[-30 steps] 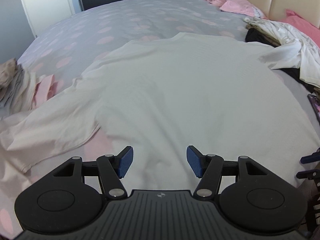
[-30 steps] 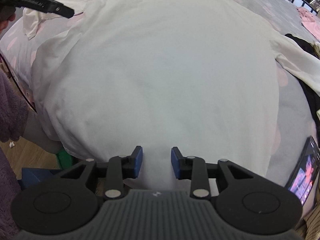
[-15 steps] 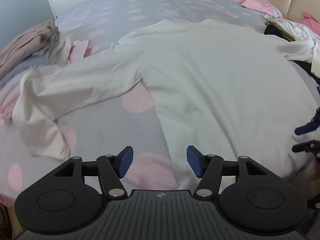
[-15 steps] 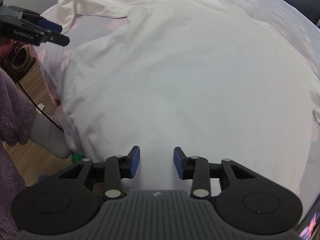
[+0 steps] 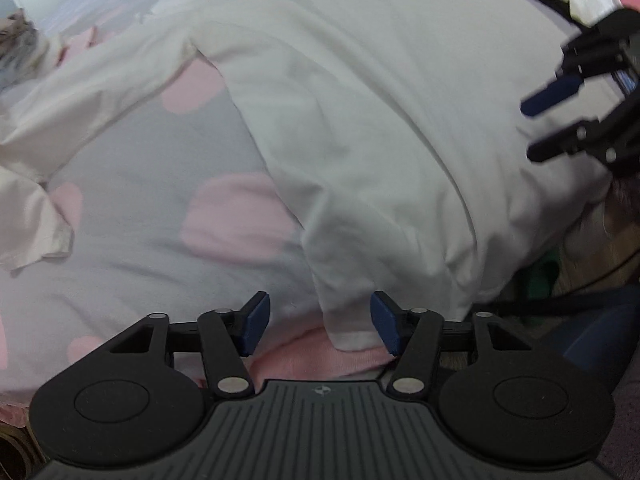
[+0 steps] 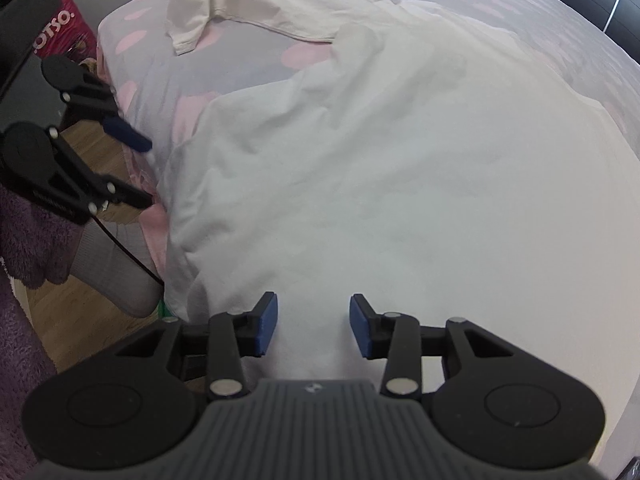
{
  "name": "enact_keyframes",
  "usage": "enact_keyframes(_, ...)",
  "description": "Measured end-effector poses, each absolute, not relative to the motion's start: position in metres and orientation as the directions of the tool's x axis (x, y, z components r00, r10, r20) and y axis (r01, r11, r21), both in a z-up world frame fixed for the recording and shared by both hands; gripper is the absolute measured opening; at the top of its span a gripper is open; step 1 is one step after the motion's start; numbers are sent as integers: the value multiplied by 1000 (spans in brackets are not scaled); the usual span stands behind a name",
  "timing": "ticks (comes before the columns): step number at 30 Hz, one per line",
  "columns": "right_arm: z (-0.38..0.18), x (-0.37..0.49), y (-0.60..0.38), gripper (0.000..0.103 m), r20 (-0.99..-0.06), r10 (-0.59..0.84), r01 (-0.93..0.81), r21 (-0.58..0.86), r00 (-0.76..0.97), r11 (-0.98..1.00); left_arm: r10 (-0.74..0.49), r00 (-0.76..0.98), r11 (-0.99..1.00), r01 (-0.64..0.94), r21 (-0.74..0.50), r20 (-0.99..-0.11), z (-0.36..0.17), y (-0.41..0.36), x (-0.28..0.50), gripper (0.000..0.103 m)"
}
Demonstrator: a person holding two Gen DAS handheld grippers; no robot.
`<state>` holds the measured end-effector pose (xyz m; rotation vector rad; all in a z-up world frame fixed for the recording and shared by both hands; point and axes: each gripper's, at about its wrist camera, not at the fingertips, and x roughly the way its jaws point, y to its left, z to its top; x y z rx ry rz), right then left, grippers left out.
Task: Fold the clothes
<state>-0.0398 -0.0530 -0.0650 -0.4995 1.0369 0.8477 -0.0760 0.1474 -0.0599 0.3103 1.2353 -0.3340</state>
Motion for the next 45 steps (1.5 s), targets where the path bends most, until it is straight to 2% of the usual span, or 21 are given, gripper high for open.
enact_keyframes(1,-64,-40,-52,45,-895,372,-808,24,245,589,-91,267,906,423,32,-959,-64,146,-77,42)
enact_keyframes(8,-64,-44,-43,46,-897,374,-826,17,236,563,-46,217,901,431,54,-975,-99,146,-74,41)
enact_keyframes(12,-64,-46,-40,47,-896,377,-838,9,236,545,-99,210,922,387,-11,-973,-108,156,-67,31)
enact_keyframes(13,-64,-47,-39,47,-895,377,-840,7,237,543,-118,203,922,386,-32,-972,-108,157,-68,22)
enact_keyframes(14,-64,-47,-39,47,-895,377,-841,5,238,542,-136,196,922,384,-51,-971,-108,159,-68,6)
enact_keyframes(15,-64,-46,-39,47,-896,375,-840,3,238,543,-138,187,927,371,-60,-973,-107,160,-68,2)
enact_keyframes(17,-65,-45,-39,47,-898,370,-838,1,240,545,-154,170,937,338,-90,-973,-101,165,-69,0)
enact_keyframes(24,-68,-39,-43,48,-909,338,-823,-9,243,568,-288,155,941,229,-250,-945,-38,189,-93,0)
enact_keyframes(26,-70,-36,-44,50,-915,326,-817,-8,239,577,-294,155,944,199,-261,-943,-23,198,-95,0)
enact_keyframes(29,-78,-34,-45,50,-929,295,-812,-8,221,584,-267,92,956,148,-252,-959,-28,210,-99,0)
enact_keyframes(33,-91,-36,-47,53,-946,252,-817,-22,204,577,-188,-13,968,165,-187,-982,-58,203,-98,0)
enact_keyframes(41,-89,-40,-56,57,-945,262,-808,-3,195,589,-177,-40,976,119,-180,-984,-62,214,-91,0)
enact_keyframes(42,-88,-39,-58,57,-944,264,-803,-1,197,596,-177,-25,978,105,-178,-984,-58,216,-90,1)
enact_keyframes(44,-83,-38,-61,57,-939,268,-792,-7,215,610,-201,32,978,64,-199,-979,-46,223,-84,16)
enact_keyframes(45,-80,-38,-62,57,-936,269,-788,-13,226,616,-211,63,977,44,-209,-975,-40,227,-81,21)
